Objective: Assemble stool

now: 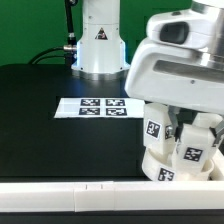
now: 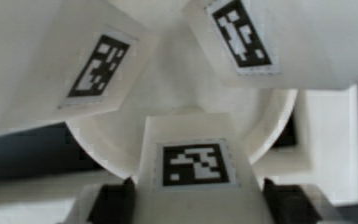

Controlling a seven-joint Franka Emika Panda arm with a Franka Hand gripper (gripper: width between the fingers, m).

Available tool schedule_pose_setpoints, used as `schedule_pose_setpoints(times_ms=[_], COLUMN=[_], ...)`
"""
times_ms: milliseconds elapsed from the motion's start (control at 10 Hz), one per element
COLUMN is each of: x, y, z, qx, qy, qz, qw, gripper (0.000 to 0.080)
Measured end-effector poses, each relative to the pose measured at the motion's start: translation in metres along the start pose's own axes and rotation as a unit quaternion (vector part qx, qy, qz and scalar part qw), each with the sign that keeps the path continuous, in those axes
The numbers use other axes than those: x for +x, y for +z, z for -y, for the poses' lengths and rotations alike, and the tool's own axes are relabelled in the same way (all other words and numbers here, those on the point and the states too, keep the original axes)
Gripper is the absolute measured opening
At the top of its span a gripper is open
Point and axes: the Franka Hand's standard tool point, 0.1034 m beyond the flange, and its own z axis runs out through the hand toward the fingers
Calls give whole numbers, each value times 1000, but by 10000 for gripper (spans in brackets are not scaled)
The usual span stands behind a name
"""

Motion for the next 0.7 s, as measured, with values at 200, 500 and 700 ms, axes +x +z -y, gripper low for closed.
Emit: schedule_pose_setpoints(times_ms=[200,500,700], x=[1,4,5], y=[2,3,5], z=[-6,-13,-17], qx=[10,7,5], qy=[94,198,294], qz=[-16,-16,-17], qw=[995,980,956], gripper=[339,339,339])
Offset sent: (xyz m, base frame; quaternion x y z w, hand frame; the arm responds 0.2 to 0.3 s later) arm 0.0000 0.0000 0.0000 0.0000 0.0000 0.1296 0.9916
